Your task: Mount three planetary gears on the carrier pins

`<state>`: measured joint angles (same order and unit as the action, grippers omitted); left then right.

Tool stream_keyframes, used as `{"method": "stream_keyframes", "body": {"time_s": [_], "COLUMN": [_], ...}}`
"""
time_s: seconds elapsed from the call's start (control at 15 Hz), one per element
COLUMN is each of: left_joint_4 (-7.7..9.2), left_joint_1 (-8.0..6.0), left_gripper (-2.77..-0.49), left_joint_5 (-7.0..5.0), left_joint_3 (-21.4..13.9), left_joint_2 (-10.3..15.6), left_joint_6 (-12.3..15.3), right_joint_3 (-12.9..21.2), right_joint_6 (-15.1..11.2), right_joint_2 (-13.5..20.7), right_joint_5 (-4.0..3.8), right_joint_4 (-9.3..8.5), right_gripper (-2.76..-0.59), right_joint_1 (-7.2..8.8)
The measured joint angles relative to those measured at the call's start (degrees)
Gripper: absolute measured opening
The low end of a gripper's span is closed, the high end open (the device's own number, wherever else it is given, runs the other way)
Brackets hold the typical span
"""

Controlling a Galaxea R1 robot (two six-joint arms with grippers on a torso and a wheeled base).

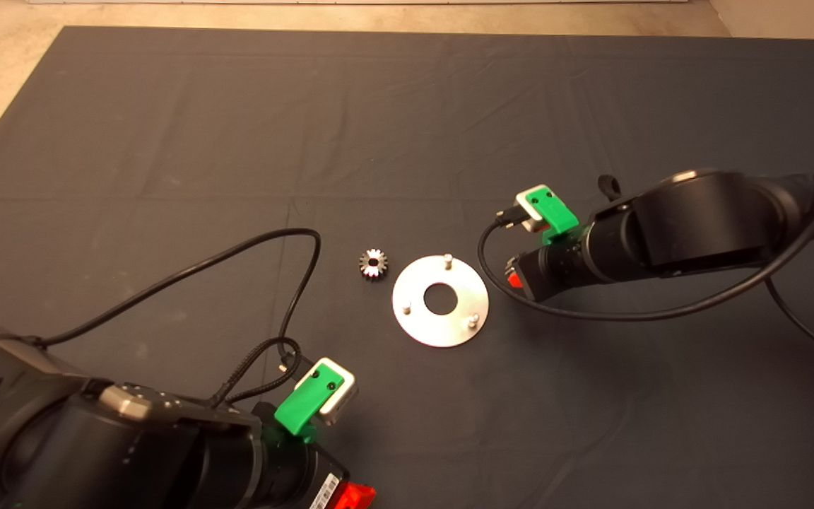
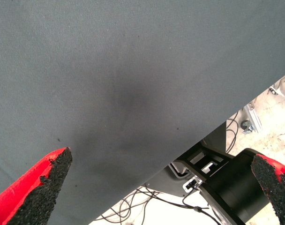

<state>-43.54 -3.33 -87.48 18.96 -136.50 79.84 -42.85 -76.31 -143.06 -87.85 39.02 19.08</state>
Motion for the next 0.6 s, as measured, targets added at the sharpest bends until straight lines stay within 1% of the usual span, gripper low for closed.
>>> {"method": "stream_keyframes", "body": {"time_s": [0.07,0.2,0.4,0.53,0.6], "left_joint_4": [0.0,0.0,0.0,0.0,0.0], "left_joint_1": [-0.02,0.0,0.0,0.0,-0.02], "left_gripper": [-0.49,-0.49,-0.49,-0.49,-0.49], "left_joint_5": [0.02,0.0,0.0,0.0,0.01], "left_joint_3": [0.0,0.0,0.0,0.0,0.0], "left_joint_2": [-0.01,-0.05,-0.16,-0.16,-0.16], "left_joint_6": [-0.02,-0.02,-0.01,-0.01,0.0], "right_joint_3": [0.63,1.64,3.72,5.92,6.73], "right_joint_6": [-0.01,-0.23,-2.32,-4.24,-4.69], "right_joint_2": [0.0,0.0,-0.13,-0.13,-0.13], "right_joint_5": [0.0,-0.05,-0.05,-0.05,-0.01], "right_joint_4": [-0.38,-1.43,-2.1,-2.86,-2.95], "right_gripper": [-2.34,-2.34,-2.34,-2.35,-2.34], "right_joint_1": [0.79,1.69,1.88,2.07,2.19]}}
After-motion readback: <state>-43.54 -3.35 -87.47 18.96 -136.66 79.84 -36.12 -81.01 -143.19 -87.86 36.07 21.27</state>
